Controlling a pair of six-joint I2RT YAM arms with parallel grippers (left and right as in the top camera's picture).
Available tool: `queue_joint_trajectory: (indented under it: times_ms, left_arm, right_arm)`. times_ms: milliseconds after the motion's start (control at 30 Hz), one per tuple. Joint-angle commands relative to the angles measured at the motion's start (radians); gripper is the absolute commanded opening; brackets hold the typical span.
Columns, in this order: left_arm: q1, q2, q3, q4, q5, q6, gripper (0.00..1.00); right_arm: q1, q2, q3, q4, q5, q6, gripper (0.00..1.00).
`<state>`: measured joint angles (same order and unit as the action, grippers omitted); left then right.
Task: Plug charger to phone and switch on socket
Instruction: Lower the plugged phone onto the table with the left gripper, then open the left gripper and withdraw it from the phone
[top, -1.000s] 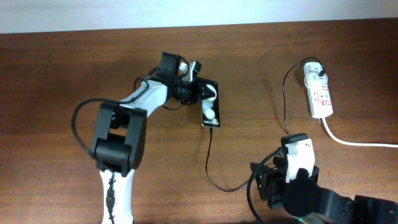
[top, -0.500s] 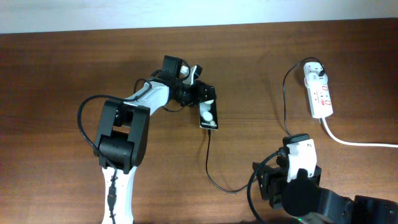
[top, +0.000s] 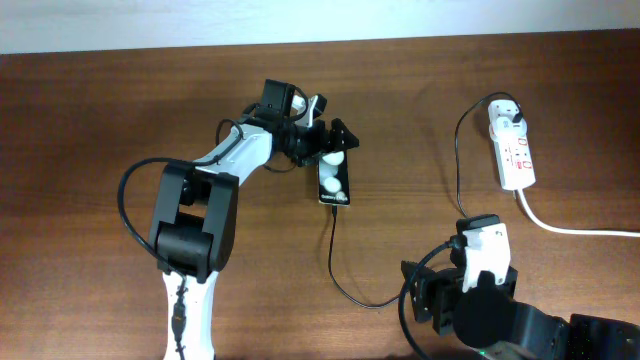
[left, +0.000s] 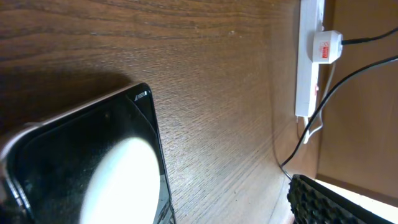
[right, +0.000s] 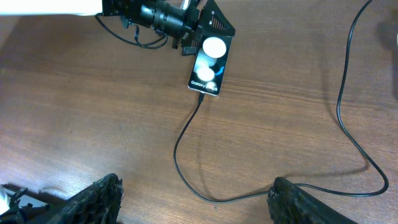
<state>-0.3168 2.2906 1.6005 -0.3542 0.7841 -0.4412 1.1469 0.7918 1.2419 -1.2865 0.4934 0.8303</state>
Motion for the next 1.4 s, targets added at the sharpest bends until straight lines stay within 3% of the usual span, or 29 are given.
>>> queue_joint_trajectory:
  times_ms: [0, 367, 533, 1067, 1367]
  left_arm:
    - [0.007, 0.034, -0.027, -0.045, -0.206, 0.013, 0.99]
    - [0.007, 0.034, -0.028, -0.052, -0.209, 0.013, 0.99]
    - [0.007, 0.034, -0.028, -0.052, -0.315, 0.013, 0.99]
    - [0.007, 0.034, -0.028, -0.052, -0.319, 0.013, 0.99]
    - [0.008, 0.034, -0.028, -0.052, -0.445, 0.013, 0.99]
  right_arm:
    - [-0.003, 0.0, 0.007, -0.001, 0.016, -0.002, 0.79]
    - [-0.003, 0.0, 0.007, -0.001, 0.016, -0.002, 0.84]
    - [-0.003, 0.0, 0.007, -0.001, 0.016, -0.002, 0.86]
    - [-0.004, 0.048, 0.007, 0.0, 0.027, -0.002, 0.94]
    - [-0.004, 0.118, 0.007, 0.011, 0.051, 0.048, 0.97]
